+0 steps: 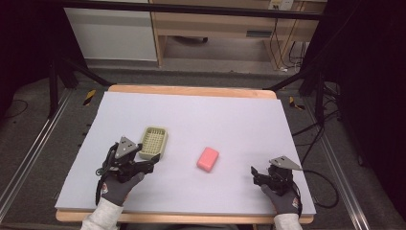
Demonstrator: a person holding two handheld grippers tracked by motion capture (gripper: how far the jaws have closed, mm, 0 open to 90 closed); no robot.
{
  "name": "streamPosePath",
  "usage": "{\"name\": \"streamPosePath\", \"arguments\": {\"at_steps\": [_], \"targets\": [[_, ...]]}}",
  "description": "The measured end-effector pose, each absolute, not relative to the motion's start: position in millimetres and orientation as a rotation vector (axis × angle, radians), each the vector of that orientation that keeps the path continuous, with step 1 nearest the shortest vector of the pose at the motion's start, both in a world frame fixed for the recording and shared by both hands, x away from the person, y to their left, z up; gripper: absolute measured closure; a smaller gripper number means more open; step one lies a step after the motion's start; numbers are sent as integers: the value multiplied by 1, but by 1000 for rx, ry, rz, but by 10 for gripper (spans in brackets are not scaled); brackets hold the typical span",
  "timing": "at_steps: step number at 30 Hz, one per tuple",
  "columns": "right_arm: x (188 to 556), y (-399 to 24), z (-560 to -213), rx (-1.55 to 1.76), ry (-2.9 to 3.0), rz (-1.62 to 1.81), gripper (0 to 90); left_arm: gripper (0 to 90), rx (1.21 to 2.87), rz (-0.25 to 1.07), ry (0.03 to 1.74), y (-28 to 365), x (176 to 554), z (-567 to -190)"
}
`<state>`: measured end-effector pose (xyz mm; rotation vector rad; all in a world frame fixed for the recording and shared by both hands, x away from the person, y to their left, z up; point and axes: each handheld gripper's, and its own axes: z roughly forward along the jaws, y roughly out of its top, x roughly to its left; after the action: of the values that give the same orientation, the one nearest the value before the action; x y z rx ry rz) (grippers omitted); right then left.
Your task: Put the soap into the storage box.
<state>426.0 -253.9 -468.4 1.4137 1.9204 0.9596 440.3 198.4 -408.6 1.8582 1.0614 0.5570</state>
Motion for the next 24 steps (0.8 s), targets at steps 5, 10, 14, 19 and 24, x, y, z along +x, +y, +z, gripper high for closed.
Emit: {"name": "streamPosePath", "arguments": {"at_steps": [5,10,14,19,24], "targets": [[426,-254,-468,1413,1920,959,155,241,1859,553,1050,191,443,-405],[426,-254,-469,1405,1915,955,155,240,1872,546,1041,183,445,-405],[426,-254,-468,1411,1914,956,155,240,1880,547,1034,176,447,-406],[426,-254,-468,1408,1912,956,157,240,1899,547,1023,170,447,-409],[426,-254,-469,1400,1920,954,160,240,1915,539,1019,165,448,-412]]}}
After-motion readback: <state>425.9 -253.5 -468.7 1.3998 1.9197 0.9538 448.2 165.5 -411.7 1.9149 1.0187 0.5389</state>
